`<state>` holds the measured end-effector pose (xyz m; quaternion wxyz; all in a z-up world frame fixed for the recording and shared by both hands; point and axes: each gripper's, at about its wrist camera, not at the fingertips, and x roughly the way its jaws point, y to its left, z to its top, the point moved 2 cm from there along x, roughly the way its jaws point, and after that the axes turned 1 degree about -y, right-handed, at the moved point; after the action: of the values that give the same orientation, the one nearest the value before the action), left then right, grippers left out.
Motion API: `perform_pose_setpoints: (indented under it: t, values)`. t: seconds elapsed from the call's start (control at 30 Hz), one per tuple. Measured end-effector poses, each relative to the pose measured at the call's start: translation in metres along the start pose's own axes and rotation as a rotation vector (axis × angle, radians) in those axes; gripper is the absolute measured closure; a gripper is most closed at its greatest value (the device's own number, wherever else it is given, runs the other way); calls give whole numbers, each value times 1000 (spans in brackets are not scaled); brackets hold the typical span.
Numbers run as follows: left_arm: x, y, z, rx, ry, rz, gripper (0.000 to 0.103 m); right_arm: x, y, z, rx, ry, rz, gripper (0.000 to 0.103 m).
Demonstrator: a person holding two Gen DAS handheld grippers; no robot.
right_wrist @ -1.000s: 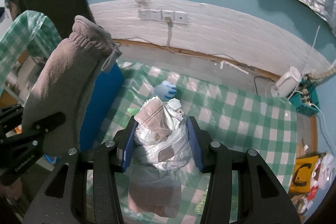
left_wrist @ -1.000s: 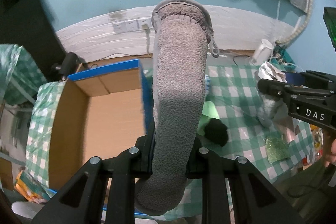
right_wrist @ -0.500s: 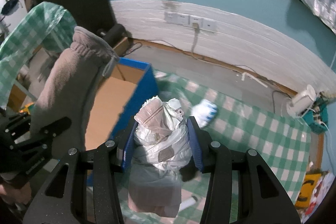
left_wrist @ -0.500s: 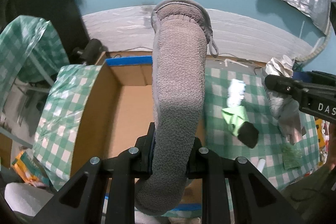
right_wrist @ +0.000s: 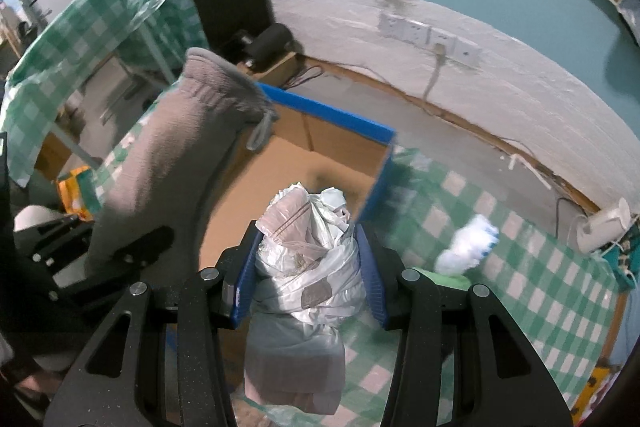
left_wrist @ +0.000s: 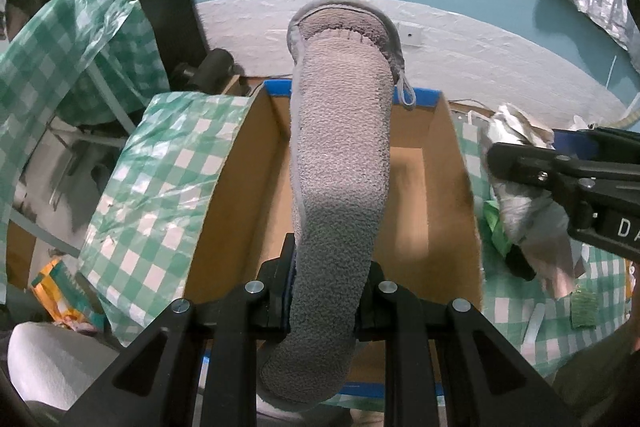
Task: Organize soft objects
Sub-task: 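Carry the slipper and bundle into the cardboard box and open both tools, then withdraw both open tools from the box back over the tablecloth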
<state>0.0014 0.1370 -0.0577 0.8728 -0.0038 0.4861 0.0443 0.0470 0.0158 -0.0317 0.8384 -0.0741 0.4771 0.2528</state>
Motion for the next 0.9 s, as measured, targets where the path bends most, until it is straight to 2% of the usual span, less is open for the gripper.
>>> perform_pose_setpoints:
  t: [0.27,0.43,0.57,0.7,0.9]
  values:
    - [14,13,-5,-10,27,33,82,21,26,11,-28,13,12,57]
    - [21,19,-5,-31,37,53,80,38,32,11,-4,44,54,56]
    - [23,20,-5,-38,42,70,71,46,32,7,8,59,65,54]
    - [21,22,-4,-39,27,85,71,42,31,6,13,41,54,34]
    - [19,23,-1,-49,19,85,71,32,25,7,30,18,44,34]
